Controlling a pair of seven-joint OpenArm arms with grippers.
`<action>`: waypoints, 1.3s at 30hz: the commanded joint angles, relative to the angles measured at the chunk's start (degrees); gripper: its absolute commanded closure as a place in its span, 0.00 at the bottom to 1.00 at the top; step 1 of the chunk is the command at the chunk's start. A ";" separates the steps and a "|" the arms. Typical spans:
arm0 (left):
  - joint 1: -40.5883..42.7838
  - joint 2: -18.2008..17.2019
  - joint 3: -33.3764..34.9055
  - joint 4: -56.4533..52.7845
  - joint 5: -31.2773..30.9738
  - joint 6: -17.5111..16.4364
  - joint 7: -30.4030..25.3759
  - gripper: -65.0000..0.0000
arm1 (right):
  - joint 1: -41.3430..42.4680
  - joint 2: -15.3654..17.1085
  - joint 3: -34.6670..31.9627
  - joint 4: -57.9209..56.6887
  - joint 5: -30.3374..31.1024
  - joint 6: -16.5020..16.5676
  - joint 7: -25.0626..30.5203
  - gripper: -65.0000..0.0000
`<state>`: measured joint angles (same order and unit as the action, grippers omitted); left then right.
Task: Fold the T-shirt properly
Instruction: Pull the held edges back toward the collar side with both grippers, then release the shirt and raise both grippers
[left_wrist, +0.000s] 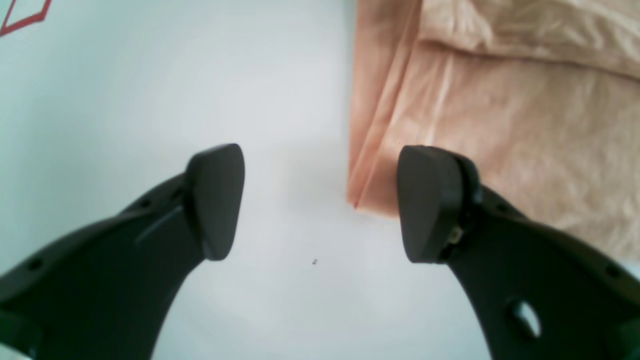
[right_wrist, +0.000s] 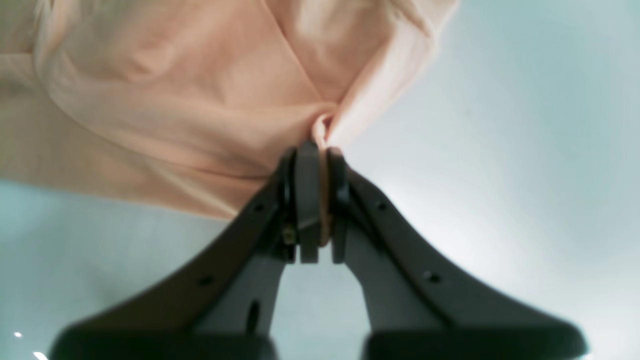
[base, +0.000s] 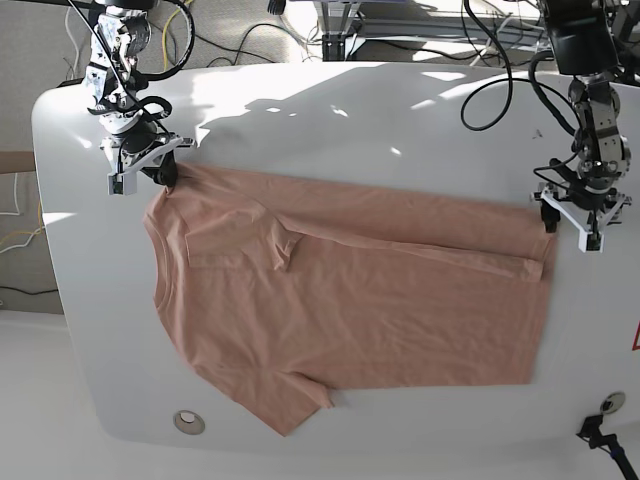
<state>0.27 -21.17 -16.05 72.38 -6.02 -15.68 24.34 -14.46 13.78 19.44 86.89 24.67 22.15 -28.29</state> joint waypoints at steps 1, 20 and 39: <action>-1.02 -0.85 0.80 0.81 -0.44 -0.01 -1.44 0.30 | 0.17 0.42 0.12 0.54 -0.01 0.22 -0.41 1.00; -0.76 -0.15 4.32 -4.20 -0.09 0.08 -1.61 0.69 | 0.26 0.42 0.12 0.54 0.08 0.22 -0.41 1.00; 25.09 -0.41 0.54 21.99 0.00 0.08 4.72 0.90 | -14.68 1.03 4.95 11.53 0.08 0.22 -0.76 1.00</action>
<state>24.84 -20.71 -15.20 93.41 -6.66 -15.81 27.75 -28.62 13.96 23.24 96.49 24.77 22.55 -29.63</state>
